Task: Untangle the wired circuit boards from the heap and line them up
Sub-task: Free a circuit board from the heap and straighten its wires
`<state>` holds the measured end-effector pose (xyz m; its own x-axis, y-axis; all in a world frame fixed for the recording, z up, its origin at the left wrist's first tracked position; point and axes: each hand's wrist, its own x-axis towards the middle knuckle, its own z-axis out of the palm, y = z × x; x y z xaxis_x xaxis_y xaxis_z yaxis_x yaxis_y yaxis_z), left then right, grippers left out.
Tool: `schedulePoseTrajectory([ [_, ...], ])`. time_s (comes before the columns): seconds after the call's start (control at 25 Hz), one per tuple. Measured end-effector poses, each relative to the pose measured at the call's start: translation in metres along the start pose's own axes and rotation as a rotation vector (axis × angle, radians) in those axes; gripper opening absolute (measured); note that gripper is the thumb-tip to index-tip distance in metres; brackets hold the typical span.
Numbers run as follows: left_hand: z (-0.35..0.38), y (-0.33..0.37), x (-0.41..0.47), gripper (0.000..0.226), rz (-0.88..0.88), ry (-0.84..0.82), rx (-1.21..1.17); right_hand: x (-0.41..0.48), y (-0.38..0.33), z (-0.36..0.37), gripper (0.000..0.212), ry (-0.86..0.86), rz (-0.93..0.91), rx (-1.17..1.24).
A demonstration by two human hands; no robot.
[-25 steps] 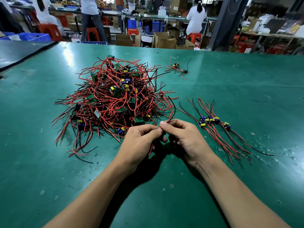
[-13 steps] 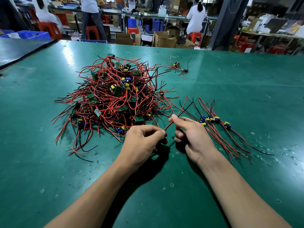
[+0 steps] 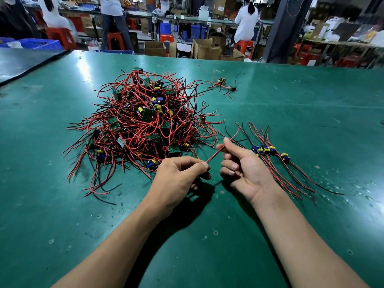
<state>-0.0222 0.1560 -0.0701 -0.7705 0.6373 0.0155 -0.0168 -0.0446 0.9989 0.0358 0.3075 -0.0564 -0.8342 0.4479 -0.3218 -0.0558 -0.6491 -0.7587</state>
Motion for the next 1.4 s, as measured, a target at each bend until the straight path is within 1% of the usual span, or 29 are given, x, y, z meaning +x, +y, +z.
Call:
schedulePoseTrajectory([
  [0.16,-0.001,0.002,0.0,0.015,-0.036,-0.051,-0.028,-0.001,-0.003,-0.003,0.019,-0.045,0.021,0.023],
  [0.24,-0.002,0.002,0.001,0.016,-0.05,-0.052,-0.06,0.0,-0.006,-0.004,0.019,-0.039,0.032,0.066],
  [0.32,-0.002,0.003,0.0,0.015,-0.049,-0.06,-0.063,0.001,-0.01,-0.006,0.02,-0.051,0.071,0.133],
  [0.44,-0.001,0.003,0.0,0.015,-0.044,-0.084,-0.051,0.0,-0.013,-0.009,0.026,-0.138,0.174,0.252],
  [0.52,-0.003,0.002,0.0,0.015,-0.047,-0.086,-0.058,0.0,-0.014,-0.01,0.028,-0.158,0.196,0.287],
  [0.72,-0.004,0.001,0.001,0.017,-0.047,-0.086,-0.066,0.004,-0.016,-0.014,0.03,-0.023,0.074,0.26],
  [0.8,-0.004,0.001,0.0,0.017,-0.045,-0.096,-0.058,0.003,-0.017,-0.015,0.029,-0.038,0.09,0.281],
  [0.92,-0.004,0.001,0.0,0.017,-0.047,-0.11,-0.051,0.0,-0.02,-0.015,0.029,-0.113,0.164,0.335],
  [1.12,-0.005,0.001,0.0,0.015,-0.052,-0.103,-0.057,0.001,-0.021,-0.016,0.029,-0.088,0.09,0.363],
  [1.2,-0.006,0.001,-0.001,0.015,-0.052,-0.106,-0.05,0.003,-0.019,-0.016,0.029,-0.08,0.092,0.382],
  [1.28,-0.006,0.001,0.0,0.015,-0.055,-0.095,-0.052,0.004,-0.015,-0.015,0.031,-0.067,0.05,0.32],
  [1.32,-0.006,0.001,0.0,0.015,-0.062,-0.079,-0.061,0.005,-0.012,-0.014,0.032,-0.052,-0.015,0.218],
  [1.4,-0.006,0.0,0.001,0.017,-0.079,-0.038,-0.08,0.003,-0.001,-0.011,0.036,-0.06,-0.155,-0.086],
])
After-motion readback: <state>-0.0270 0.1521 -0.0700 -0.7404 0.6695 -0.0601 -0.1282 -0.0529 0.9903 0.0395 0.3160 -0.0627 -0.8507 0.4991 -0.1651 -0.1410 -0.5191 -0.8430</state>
